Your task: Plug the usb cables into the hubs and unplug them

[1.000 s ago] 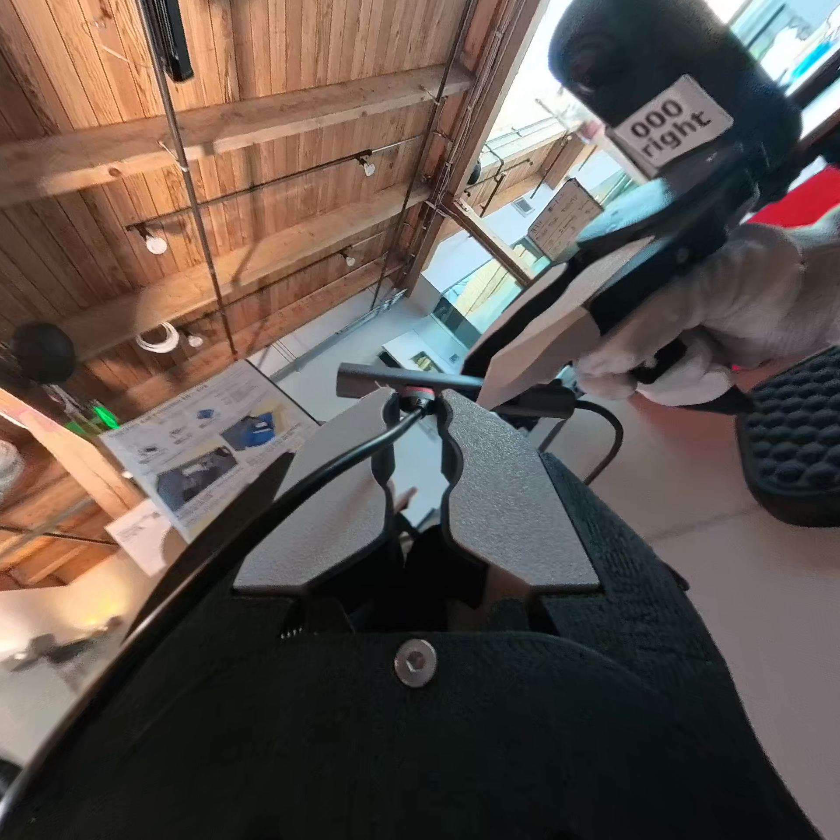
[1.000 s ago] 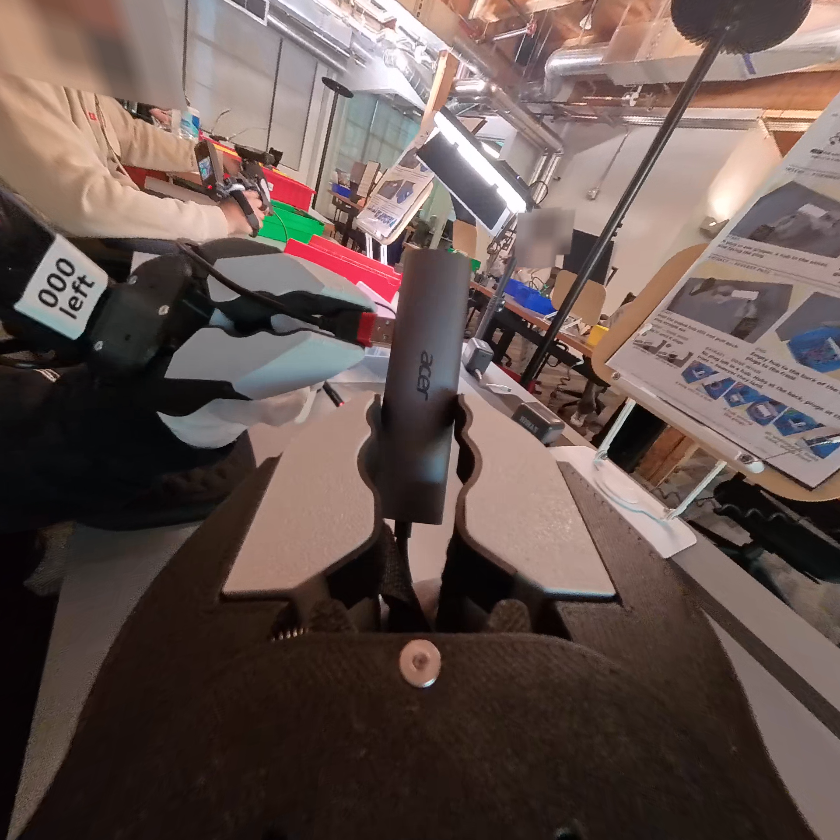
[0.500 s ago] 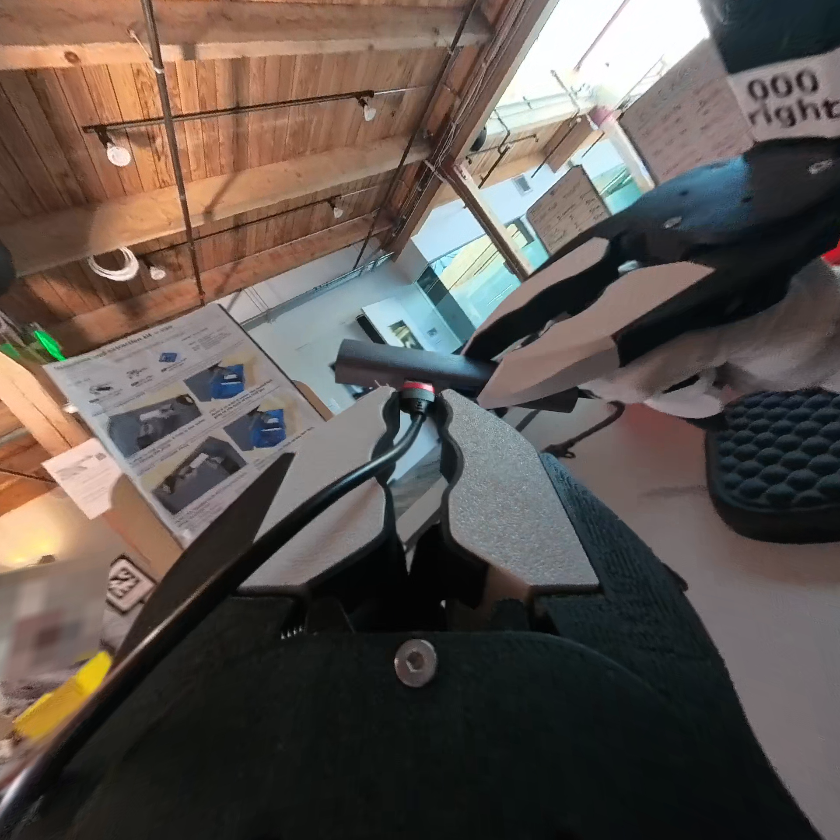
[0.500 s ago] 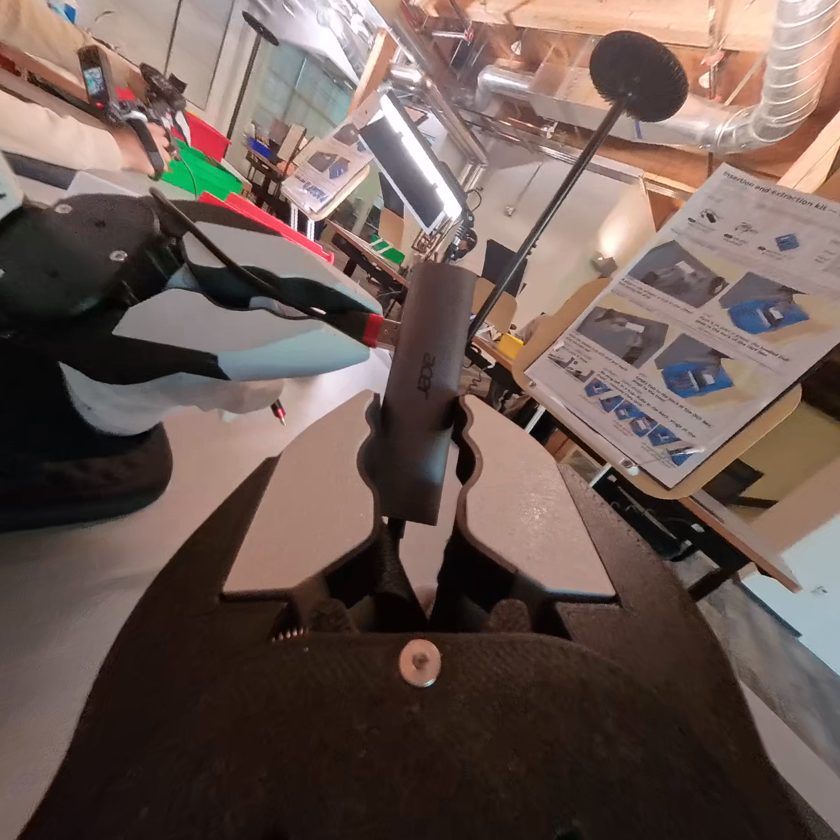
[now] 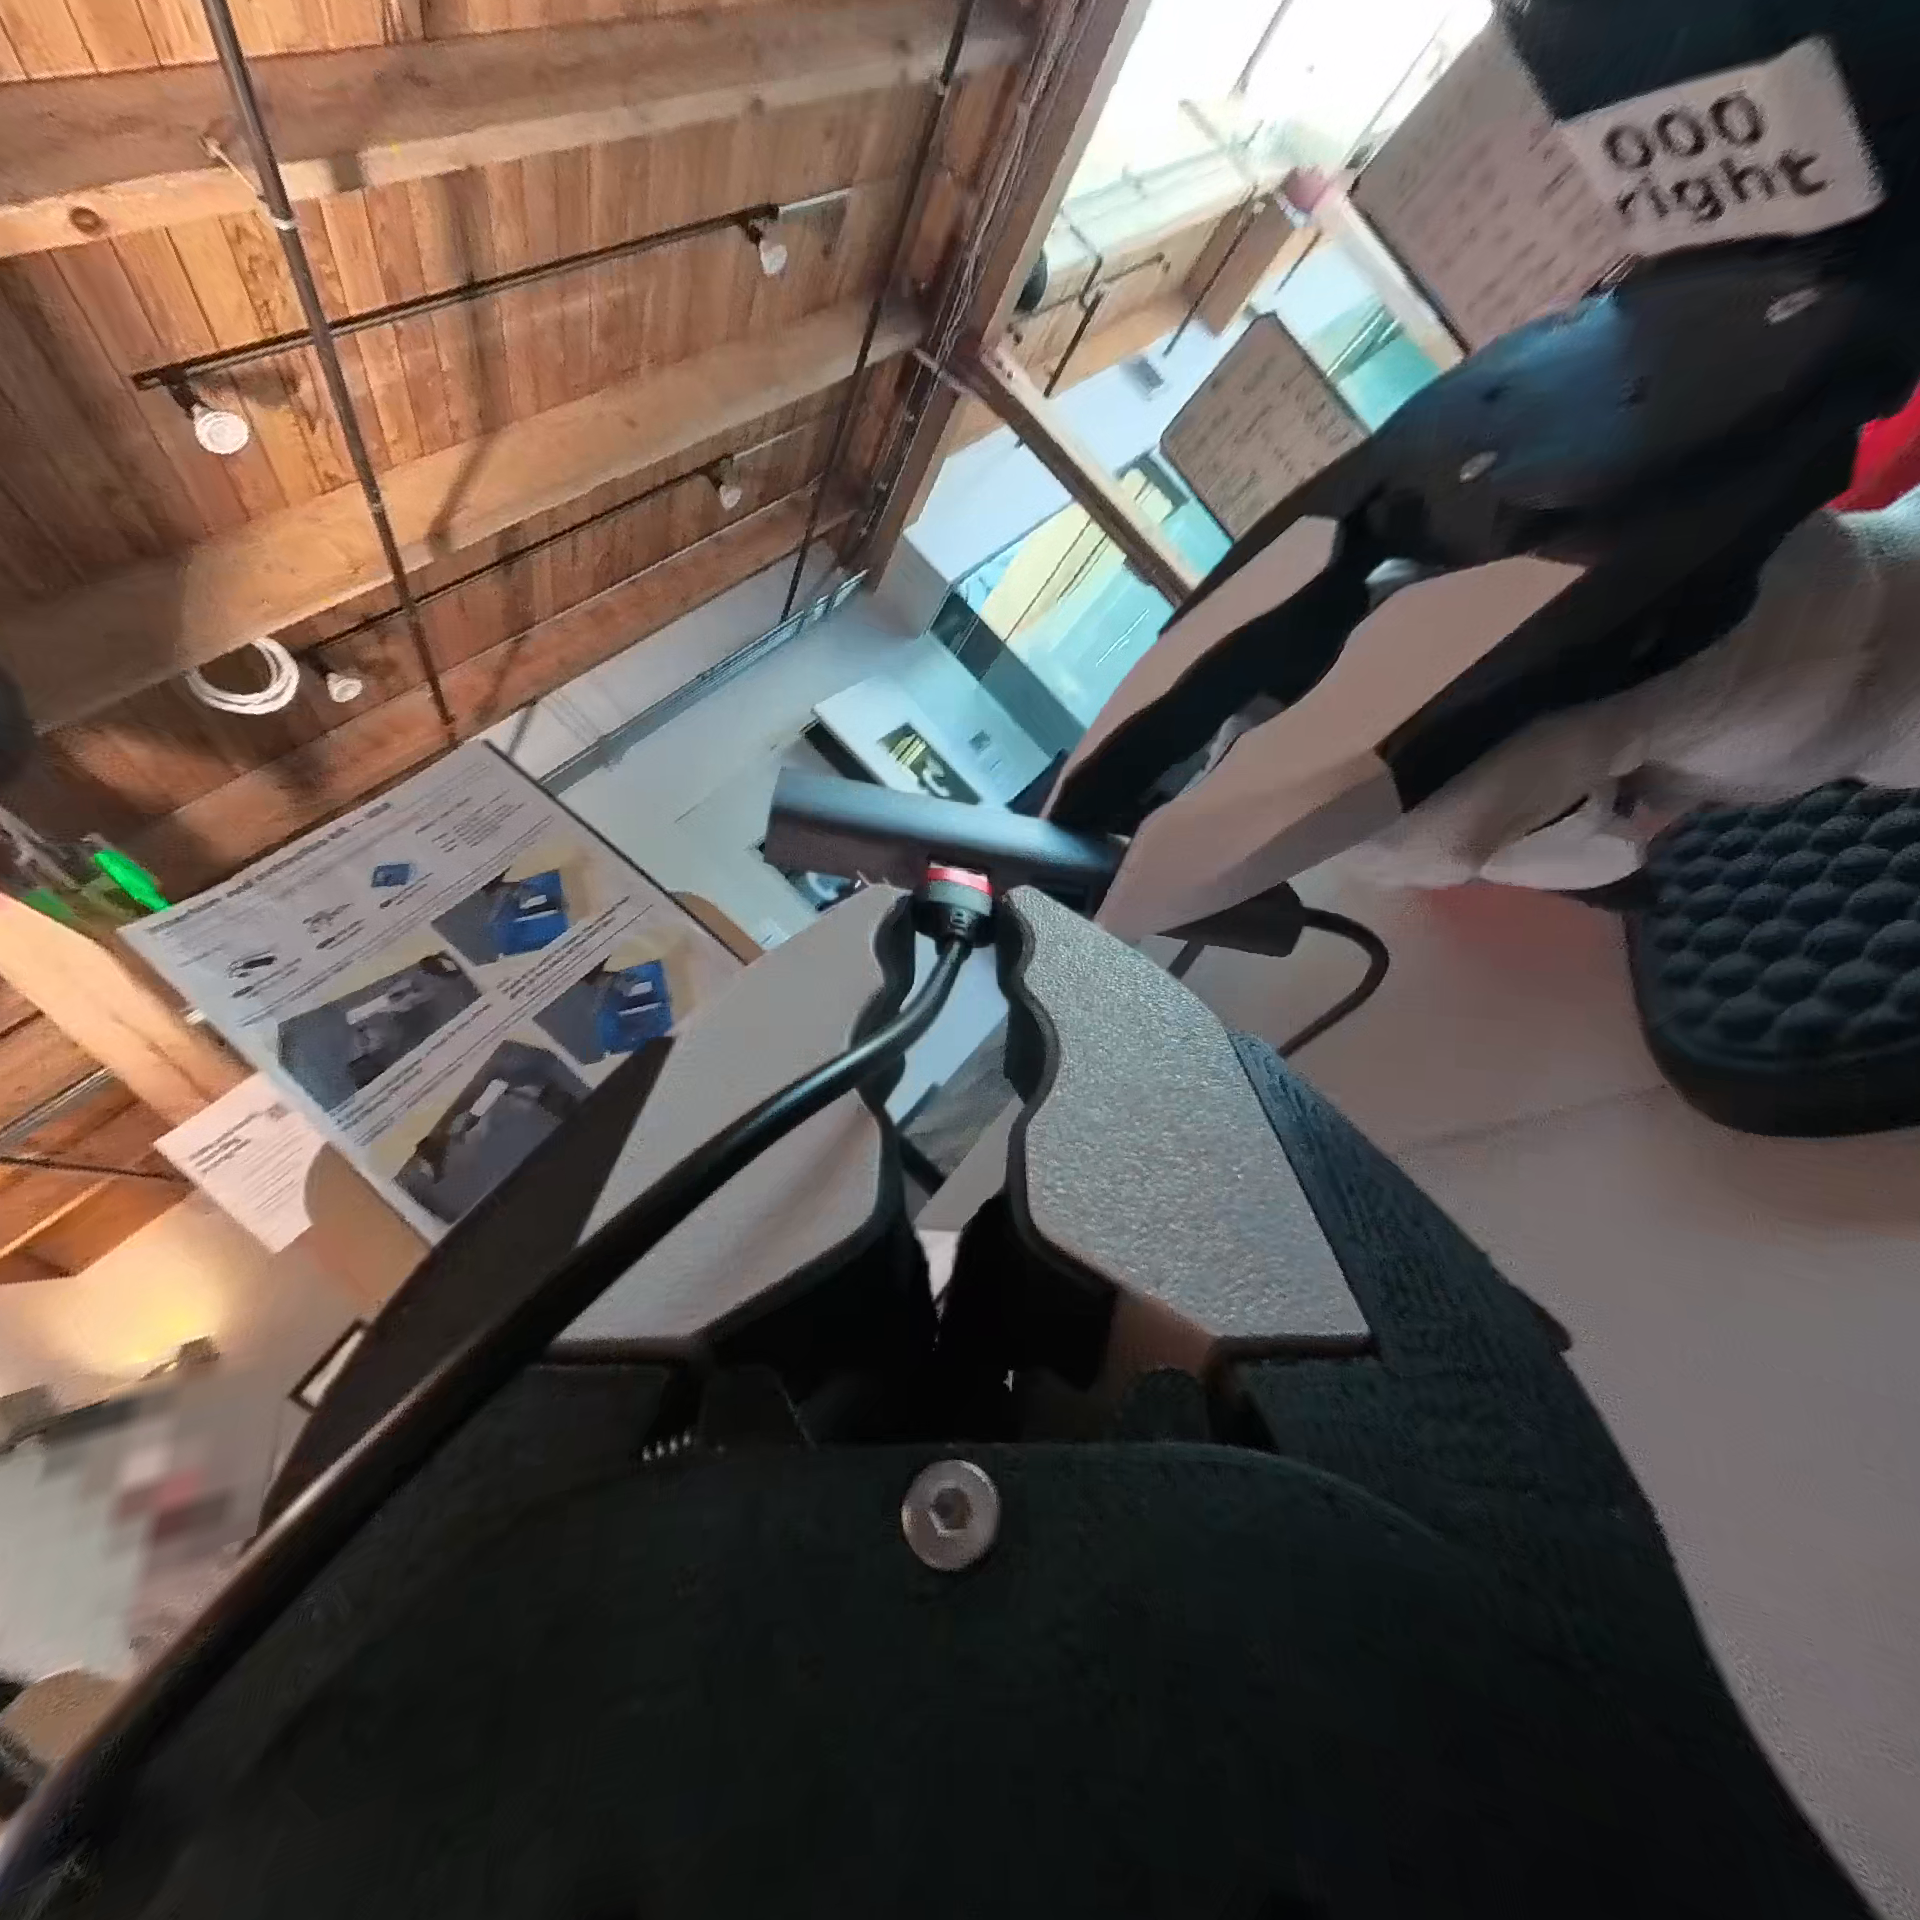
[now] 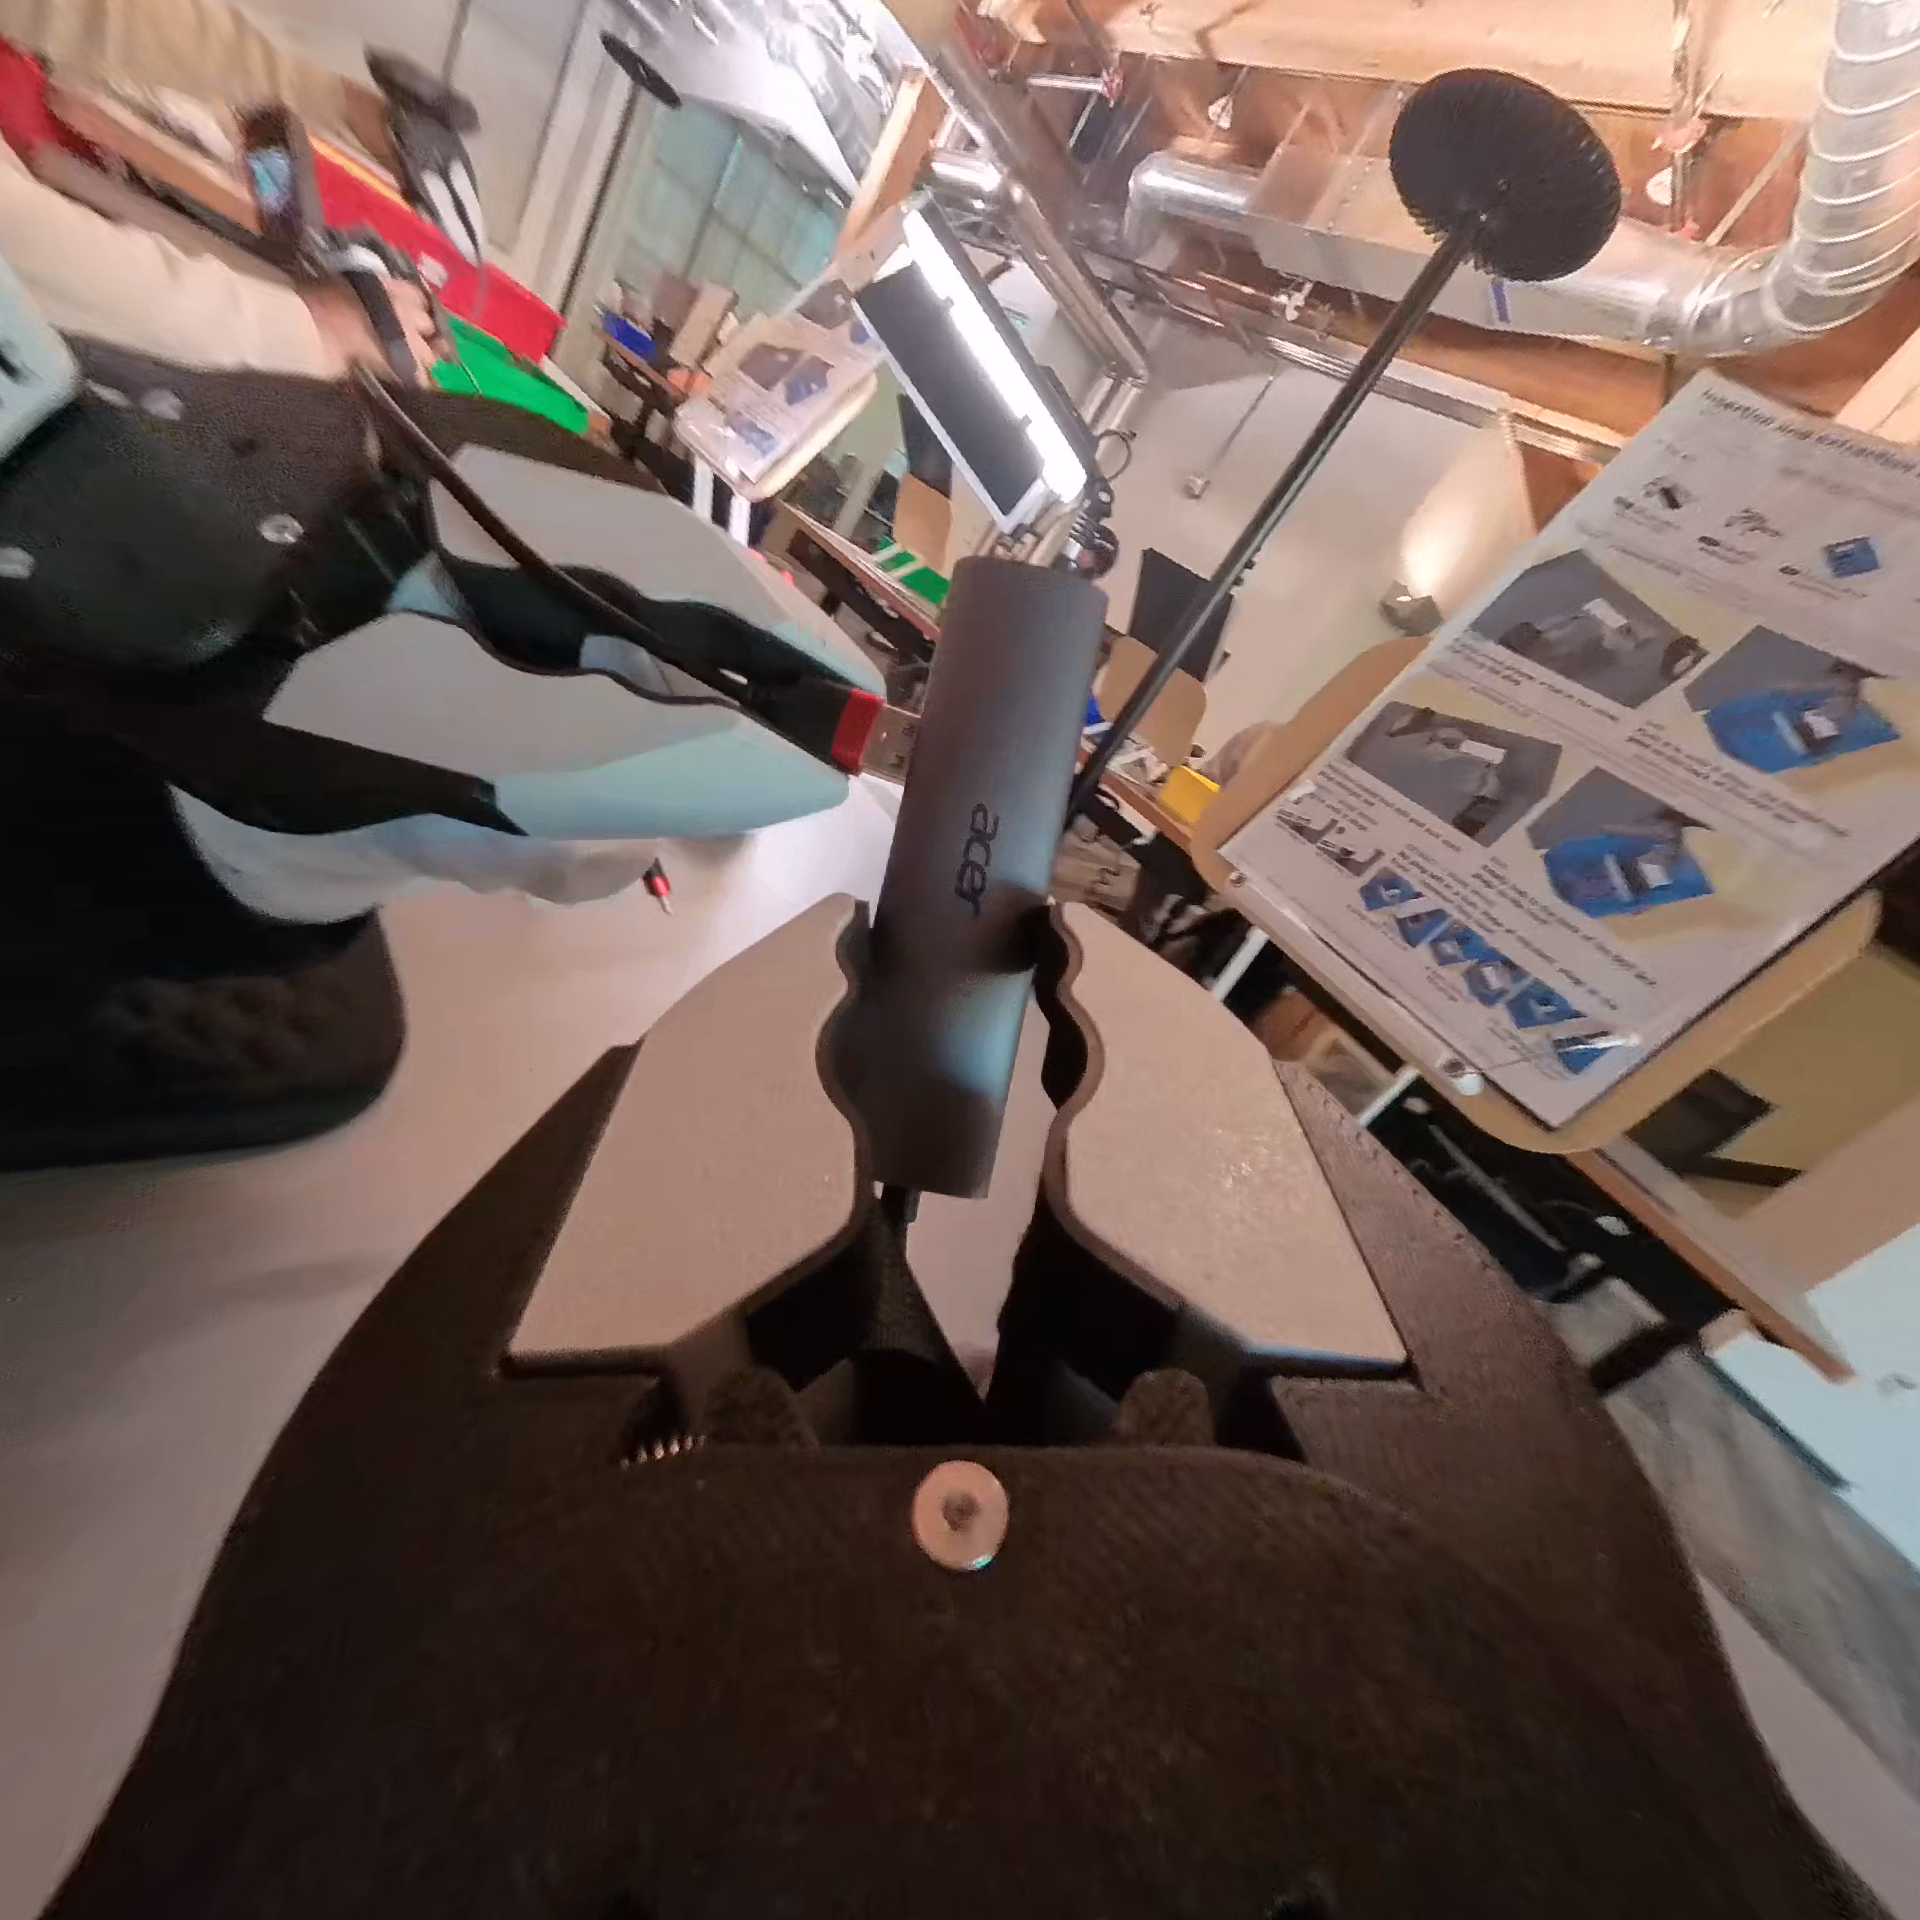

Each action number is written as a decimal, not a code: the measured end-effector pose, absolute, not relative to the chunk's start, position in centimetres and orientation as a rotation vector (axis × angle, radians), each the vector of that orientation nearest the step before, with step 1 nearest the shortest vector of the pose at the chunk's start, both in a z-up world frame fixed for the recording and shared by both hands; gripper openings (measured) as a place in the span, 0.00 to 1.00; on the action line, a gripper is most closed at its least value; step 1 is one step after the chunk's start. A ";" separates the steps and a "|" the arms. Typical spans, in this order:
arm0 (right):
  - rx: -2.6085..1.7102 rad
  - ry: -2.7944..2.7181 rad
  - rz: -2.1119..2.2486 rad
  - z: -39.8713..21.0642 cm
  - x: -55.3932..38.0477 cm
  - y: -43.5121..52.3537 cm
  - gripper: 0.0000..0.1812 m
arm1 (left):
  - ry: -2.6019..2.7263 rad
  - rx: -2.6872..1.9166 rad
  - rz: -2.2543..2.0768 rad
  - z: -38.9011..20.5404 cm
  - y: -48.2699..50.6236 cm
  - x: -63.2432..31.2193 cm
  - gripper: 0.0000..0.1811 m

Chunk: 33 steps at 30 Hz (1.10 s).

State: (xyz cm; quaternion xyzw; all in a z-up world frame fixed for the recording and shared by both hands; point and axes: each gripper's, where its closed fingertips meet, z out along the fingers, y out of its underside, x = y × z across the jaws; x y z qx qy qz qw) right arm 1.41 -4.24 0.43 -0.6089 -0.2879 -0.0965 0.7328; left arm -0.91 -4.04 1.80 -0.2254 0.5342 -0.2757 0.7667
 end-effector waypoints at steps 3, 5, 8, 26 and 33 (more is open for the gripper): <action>-1.366 -0.614 -0.214 0.0 1.8 -3.9 0.17 | 1.169 -0.539 -0.575 1.2 -3.4 -0.5 0.08; -1.369 -0.573 -0.170 0.0 1.8 -3.7 0.17 | 1.146 -0.553 -0.552 1.3 -3.1 -0.4 0.08; -1.378 -0.495 -0.058 -0.2 1.2 -3.4 0.17 | 1.099 -0.508 -0.426 1.8 -3.5 -0.6 0.08; -1.326 -0.560 0.543 3.2 -0.1 -7.0 0.19 | 1.244 -0.370 -0.914 1.8 -5.0 -2.6 0.07; -1.505 -0.473 1.178 -0.2 -1.2 -6.8 0.10 | 1.458 -0.325 -0.947 -1.0 -7.3 -1.2 0.08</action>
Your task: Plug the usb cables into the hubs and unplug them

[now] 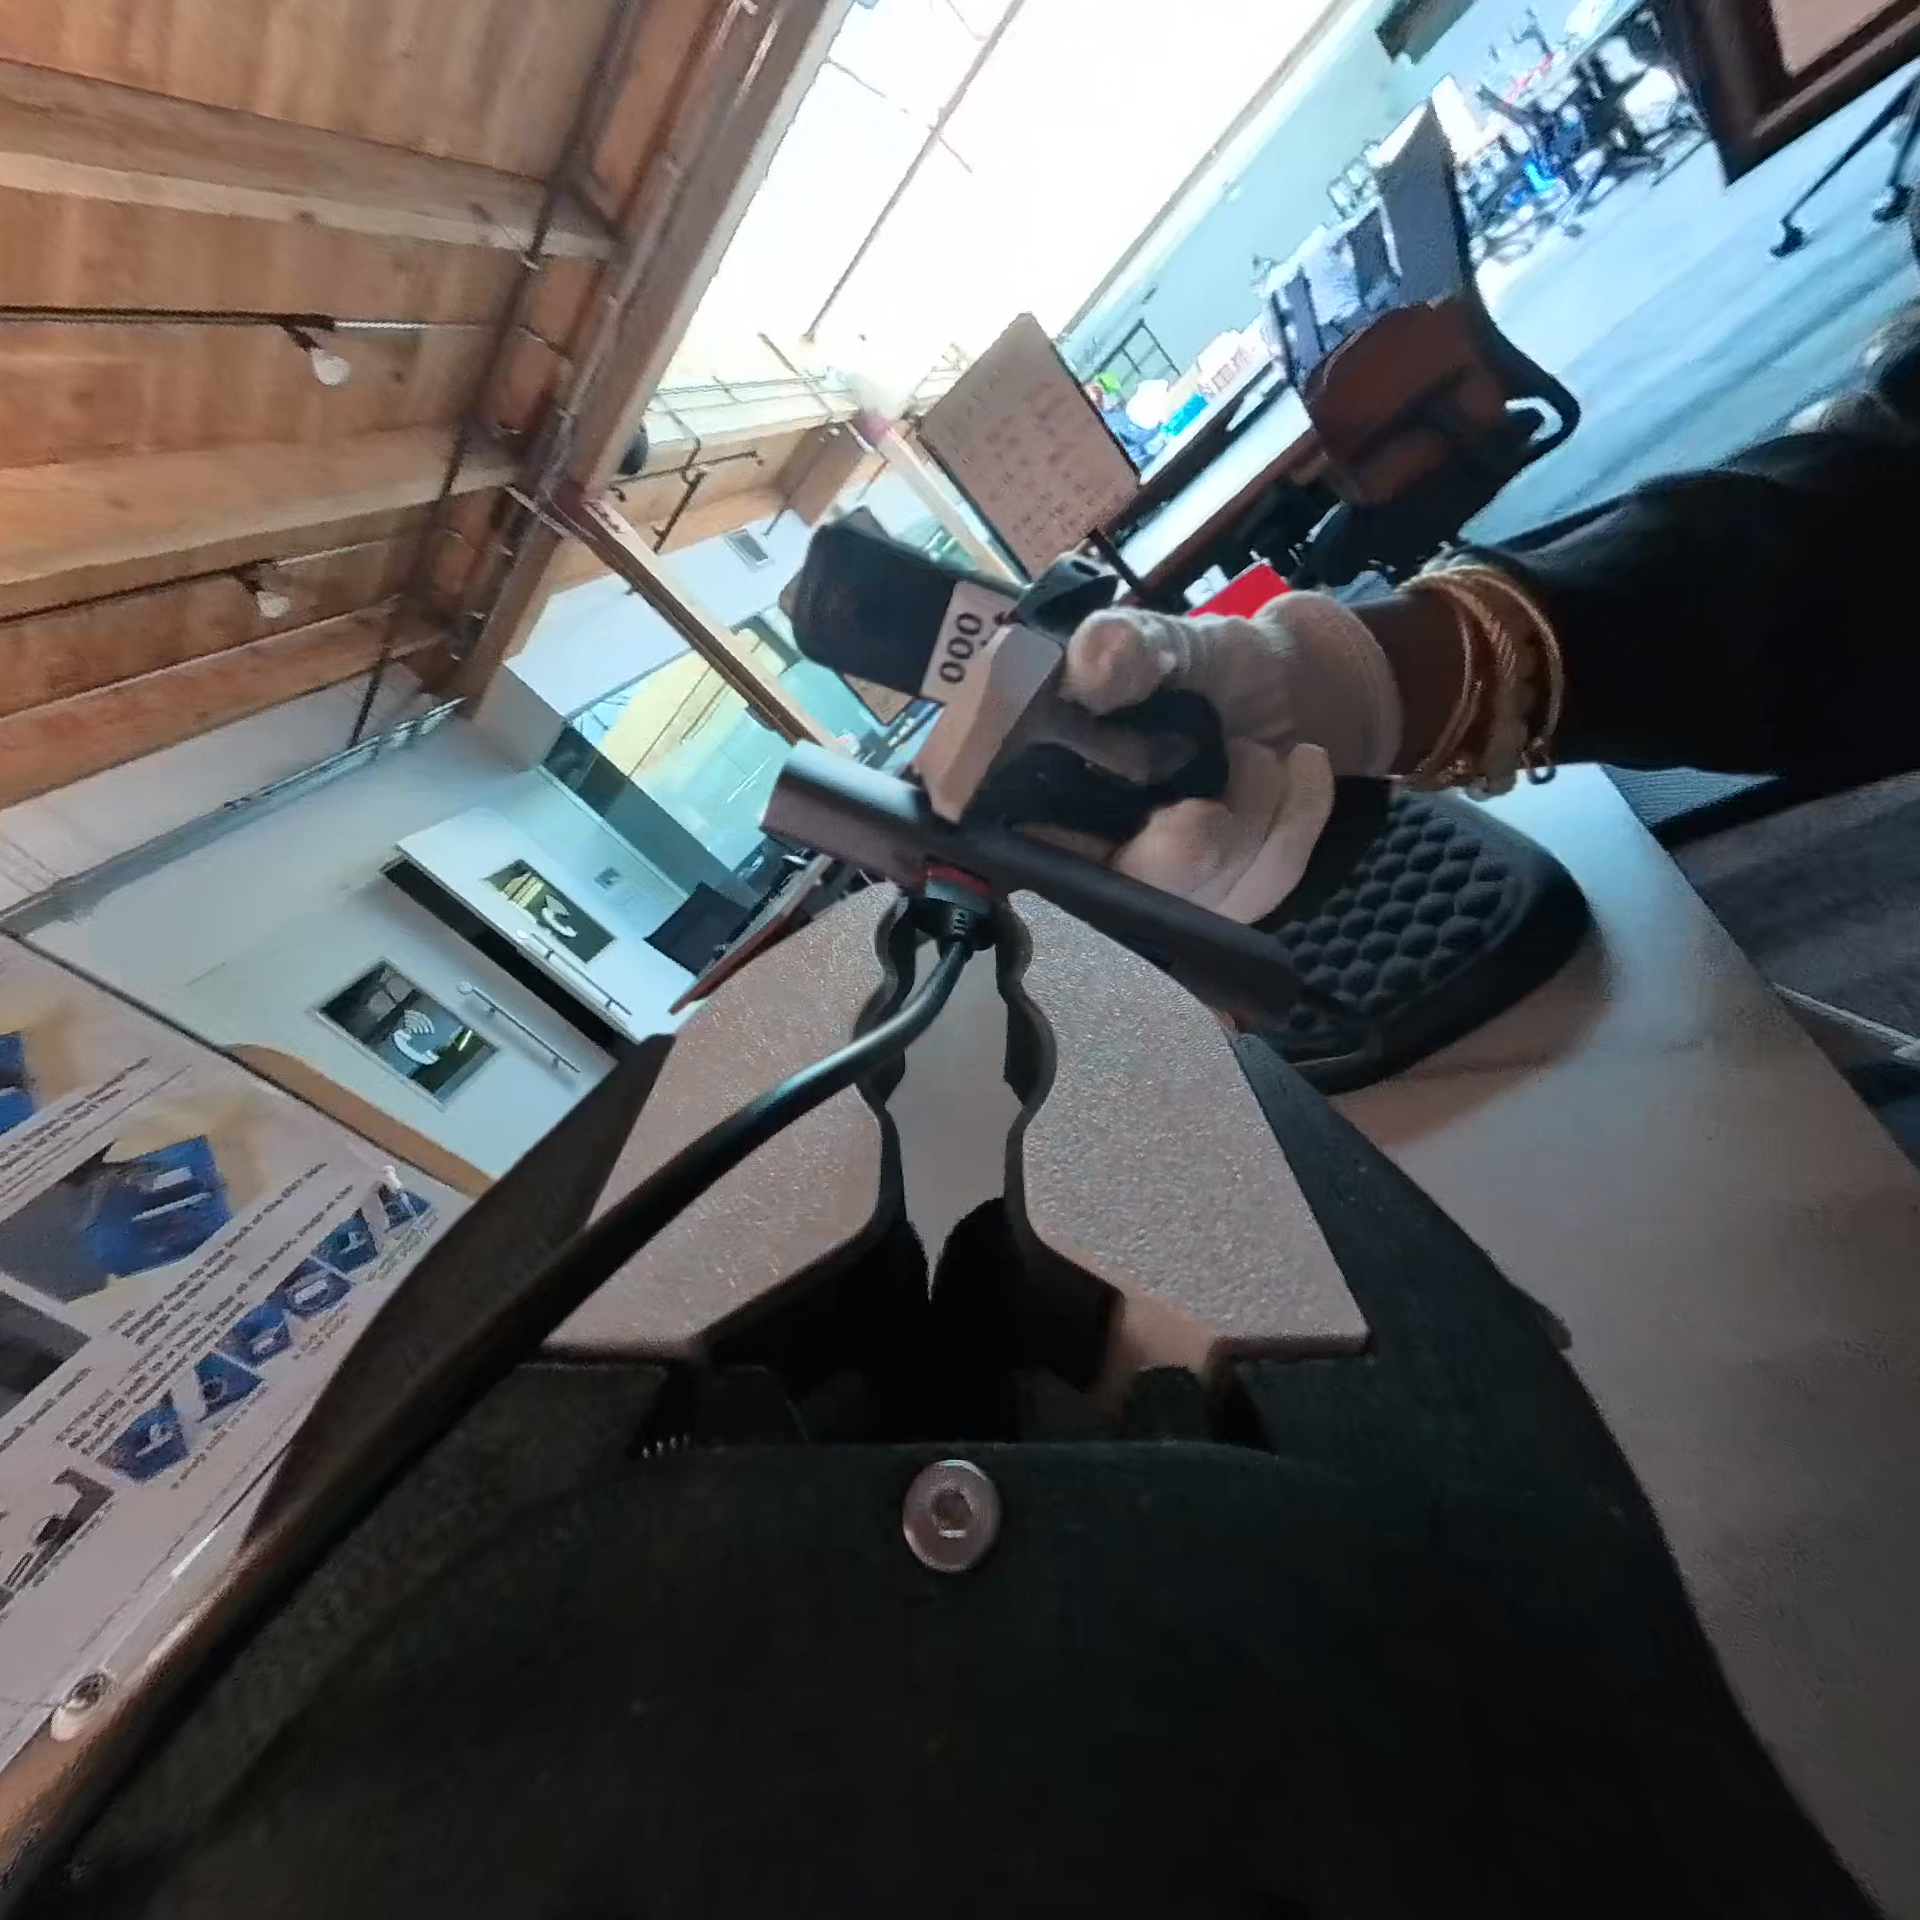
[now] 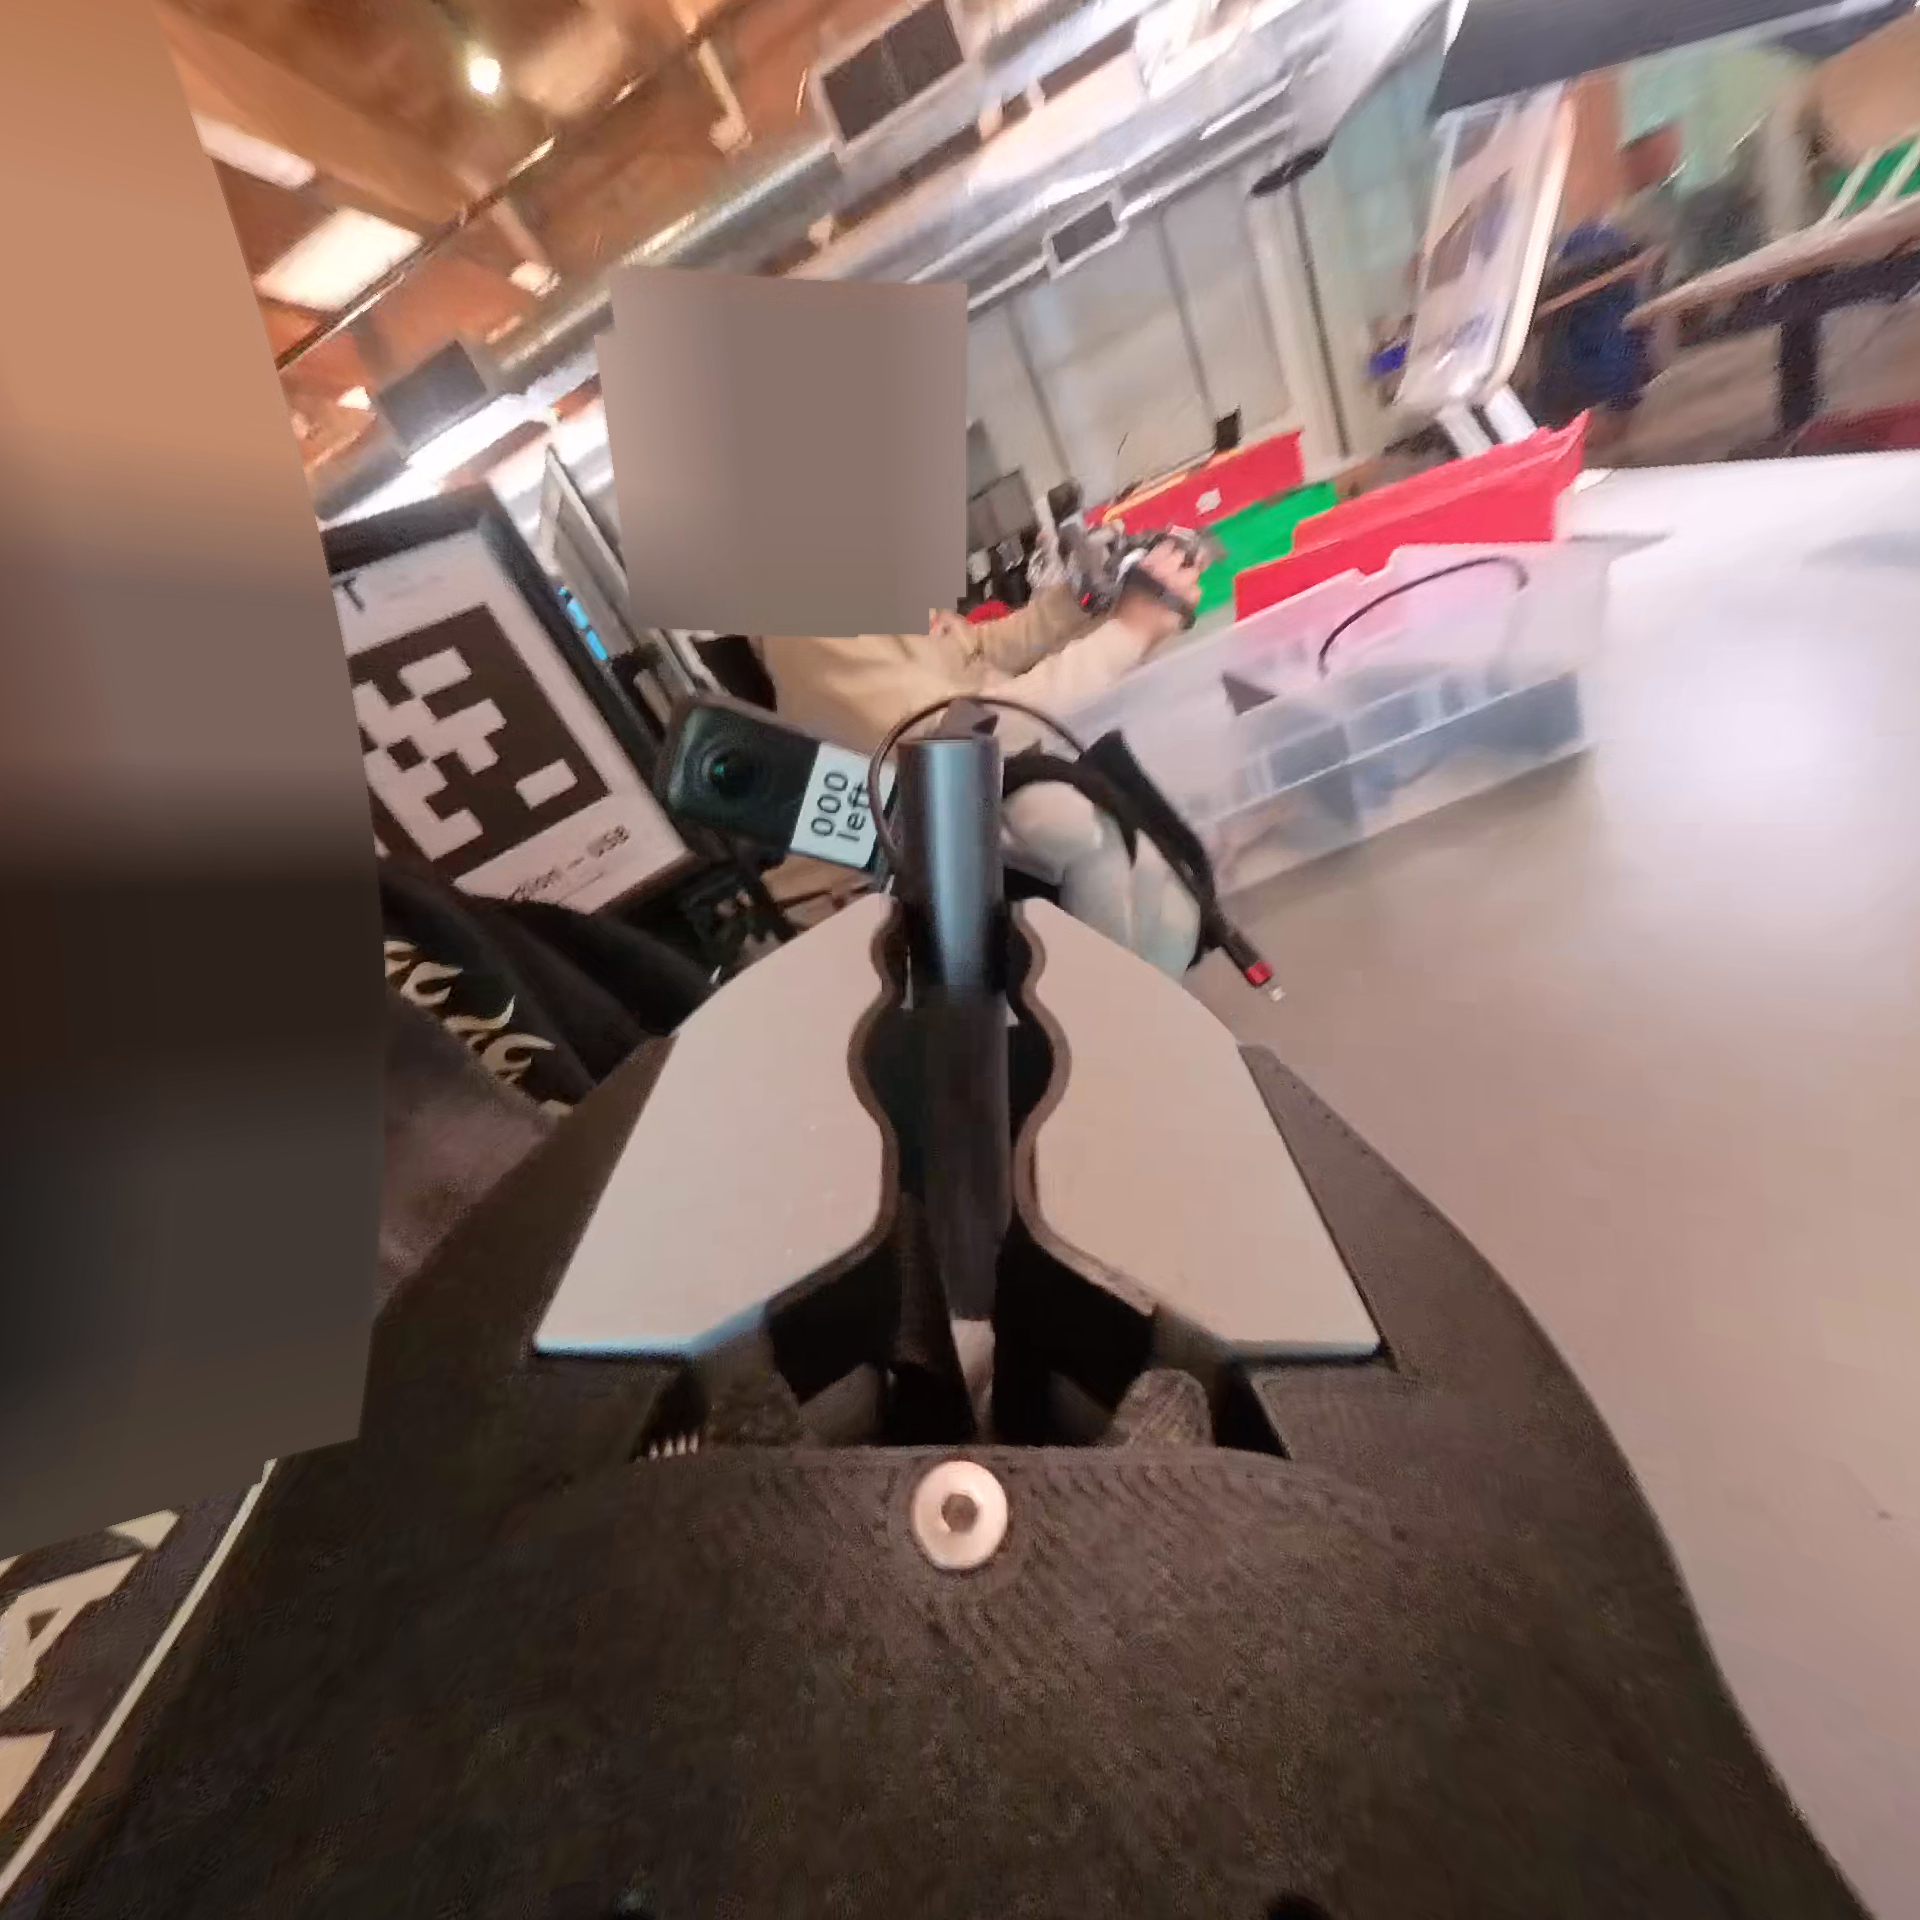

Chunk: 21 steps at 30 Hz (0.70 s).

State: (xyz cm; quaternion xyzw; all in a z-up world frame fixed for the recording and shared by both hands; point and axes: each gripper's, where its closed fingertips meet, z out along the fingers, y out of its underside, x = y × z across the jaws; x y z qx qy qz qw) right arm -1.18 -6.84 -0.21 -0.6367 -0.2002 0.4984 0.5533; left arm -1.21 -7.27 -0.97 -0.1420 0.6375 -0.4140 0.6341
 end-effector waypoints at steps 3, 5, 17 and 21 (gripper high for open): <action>-1.514 -0.497 1.208 -0.5 -1.5 -7.1 0.09 | 1.486 -0.311 -0.968 -1.2 -7.5 -1.4 0.07; -1.531 -0.491 1.219 -0.8 -1.5 -7.1 0.09 | 1.506 -0.322 -0.960 -1.5 -7.4 -1.3 0.08; -1.540 -0.455 1.165 -1.0 -1.3 -6.3 0.09 | 1.515 -0.439 -1.030 -1.9 -6.7 -0.6 0.08; -1.510 -0.420 1.149 0.4 -0.2 -6.7 0.09 | 1.482 -0.514 -1.102 -1.7 -5.9 -0.3 0.14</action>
